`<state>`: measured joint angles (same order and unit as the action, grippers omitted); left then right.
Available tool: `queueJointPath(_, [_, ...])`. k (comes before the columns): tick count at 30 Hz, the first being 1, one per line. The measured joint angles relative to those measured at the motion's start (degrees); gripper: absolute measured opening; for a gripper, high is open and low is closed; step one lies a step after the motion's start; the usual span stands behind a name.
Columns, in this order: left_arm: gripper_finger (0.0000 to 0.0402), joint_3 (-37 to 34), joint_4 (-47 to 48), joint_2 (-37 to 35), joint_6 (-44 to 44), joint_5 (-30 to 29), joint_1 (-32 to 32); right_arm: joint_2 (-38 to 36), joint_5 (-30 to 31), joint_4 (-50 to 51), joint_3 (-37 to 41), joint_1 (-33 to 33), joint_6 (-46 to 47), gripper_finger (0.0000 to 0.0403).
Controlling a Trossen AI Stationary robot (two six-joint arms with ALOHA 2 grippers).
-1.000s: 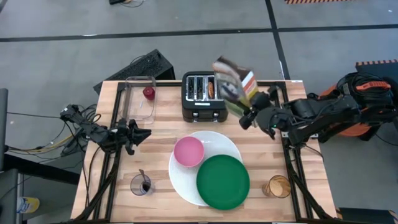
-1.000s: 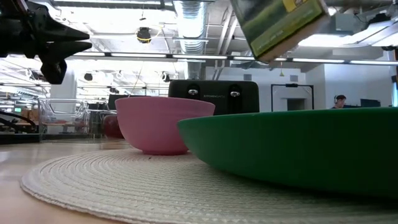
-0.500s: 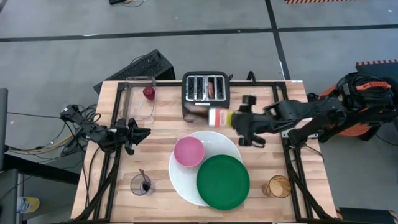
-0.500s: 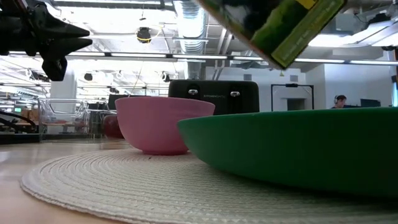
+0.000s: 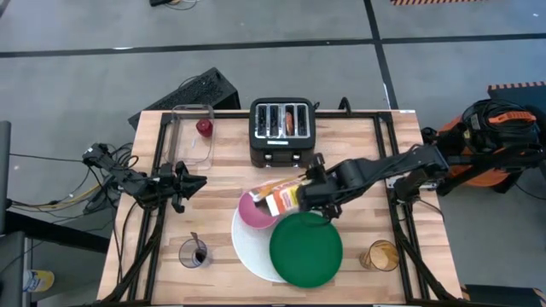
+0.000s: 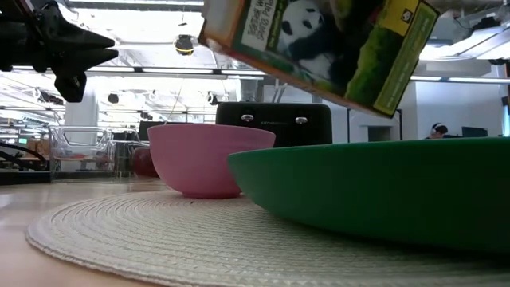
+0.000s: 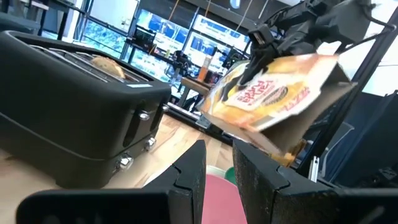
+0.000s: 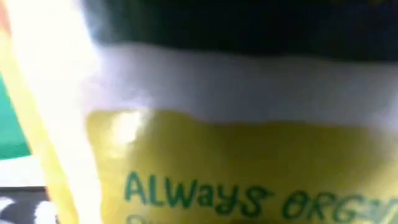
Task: Arrange a breakfast setting
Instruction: Pour the cereal into the pink bowl
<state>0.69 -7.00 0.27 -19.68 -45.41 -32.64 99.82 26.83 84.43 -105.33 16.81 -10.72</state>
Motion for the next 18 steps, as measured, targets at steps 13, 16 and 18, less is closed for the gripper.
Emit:
queueJointPath(13, [0.0068, 0.02, 0.06, 0.00, 0.02, 0.04, 0.00, 4.66, 7.77, 4.70, -2.07, 1.42, -7.81, 0.0221])
queueJointPath(16, [0.0068, 0.01, 0.23, 0.00, 0.02, 0.03, 0.00, 4.49, 9.47, 4.99, -2.09, 1.02, -7.78, 0.0221])
queueJointPath(18, [0.0068, 0.01, 0.28, 0.00, 0.02, 0.05, 0.00, 4.55, 10.84, 5.45, -2.09, 0.92, -7.80, 0.0221])
